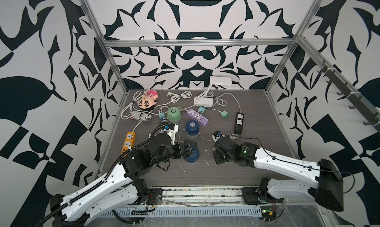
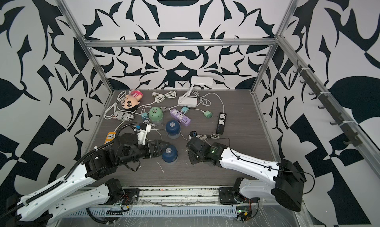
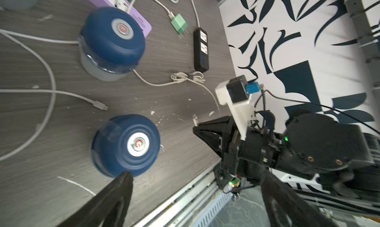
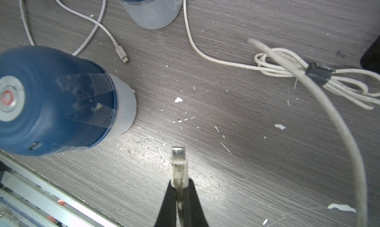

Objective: Charge the cordless meat grinders
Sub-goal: Adjust the cordless meat grinder at the center of the board.

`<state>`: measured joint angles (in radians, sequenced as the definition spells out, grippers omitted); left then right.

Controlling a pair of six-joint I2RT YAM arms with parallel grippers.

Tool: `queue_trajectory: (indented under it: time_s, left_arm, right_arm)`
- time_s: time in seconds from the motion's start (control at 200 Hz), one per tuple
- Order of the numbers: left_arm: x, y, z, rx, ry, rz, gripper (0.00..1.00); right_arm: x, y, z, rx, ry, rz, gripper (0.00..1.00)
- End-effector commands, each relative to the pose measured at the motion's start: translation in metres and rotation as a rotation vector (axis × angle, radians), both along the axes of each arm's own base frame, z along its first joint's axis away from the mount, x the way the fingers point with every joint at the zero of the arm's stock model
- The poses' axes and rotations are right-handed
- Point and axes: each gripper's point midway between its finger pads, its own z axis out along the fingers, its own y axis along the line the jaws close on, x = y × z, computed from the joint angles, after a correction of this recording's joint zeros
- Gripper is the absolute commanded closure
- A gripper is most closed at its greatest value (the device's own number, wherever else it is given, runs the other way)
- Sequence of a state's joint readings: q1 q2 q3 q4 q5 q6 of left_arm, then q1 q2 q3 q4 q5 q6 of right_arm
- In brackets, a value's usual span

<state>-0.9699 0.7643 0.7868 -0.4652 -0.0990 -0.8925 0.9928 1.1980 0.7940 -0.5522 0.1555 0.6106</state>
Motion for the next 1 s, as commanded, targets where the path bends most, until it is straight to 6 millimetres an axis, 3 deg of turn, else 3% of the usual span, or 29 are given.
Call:
queue_trajectory:
  time_s: [0.0,0.165,0.385,0.59,0.995]
  left_arm:
    - [0.011,0.024,-0.029,0.168,-0.104,0.038,0.01]
    - [0.001,0.017,-0.084,0.143,-0.11,-0.036,0.0]
    - [-0.006,0.016,-0.132,0.14,-0.229,-0.069,0.01]
    - [-0.004,0.01,-0.153,0.179,-0.336,-0.106,0.01]
    - [0.007,-0.007,-0.166,0.342,-0.515,-0.069,0.01]
  right_arm:
    - [0.013,0.009,0.022,0.021,-0.071,0.02,1.0]
    - [0.016,0.01,0.024,0.004,-0.088,0.053,1.0]
    - [0.026,0.016,0.027,-0.017,-0.102,0.082,1.0]
    - [0.034,0.024,0.024,-0.026,-0.085,0.099,1.0]
    - [0.047,0.047,0.013,0.043,0.009,0.142,1.0]
